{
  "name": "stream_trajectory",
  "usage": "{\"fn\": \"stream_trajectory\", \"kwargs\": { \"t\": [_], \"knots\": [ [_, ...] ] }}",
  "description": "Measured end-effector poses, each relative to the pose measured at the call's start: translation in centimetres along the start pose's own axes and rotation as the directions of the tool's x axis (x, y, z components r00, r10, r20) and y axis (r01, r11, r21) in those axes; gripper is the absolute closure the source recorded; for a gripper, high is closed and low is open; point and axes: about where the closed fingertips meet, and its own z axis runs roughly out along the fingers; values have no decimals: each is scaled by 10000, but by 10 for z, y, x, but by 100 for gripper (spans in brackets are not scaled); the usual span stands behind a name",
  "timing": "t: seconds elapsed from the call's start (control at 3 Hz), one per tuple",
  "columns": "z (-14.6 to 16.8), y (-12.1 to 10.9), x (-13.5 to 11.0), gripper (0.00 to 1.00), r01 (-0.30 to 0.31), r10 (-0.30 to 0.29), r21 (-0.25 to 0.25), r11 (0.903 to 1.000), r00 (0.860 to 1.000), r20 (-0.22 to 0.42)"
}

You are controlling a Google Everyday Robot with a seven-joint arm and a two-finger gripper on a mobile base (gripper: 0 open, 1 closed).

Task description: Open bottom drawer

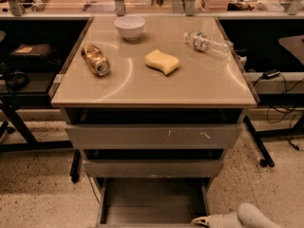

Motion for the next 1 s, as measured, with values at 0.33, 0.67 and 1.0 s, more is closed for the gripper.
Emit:
{"fn": "stream_trajectory", "kwargs": {
  "t": [0.33,0.67,1.0],
  "knots": [
    [-10,8,1,89,341,-338,107,9994,9991,-249],
    [-10,7,1,85,341,-339,107,9994,9991,-248],
    [-10,7,1,61,341,-339,107,9994,9991,-248]
  ]
}}
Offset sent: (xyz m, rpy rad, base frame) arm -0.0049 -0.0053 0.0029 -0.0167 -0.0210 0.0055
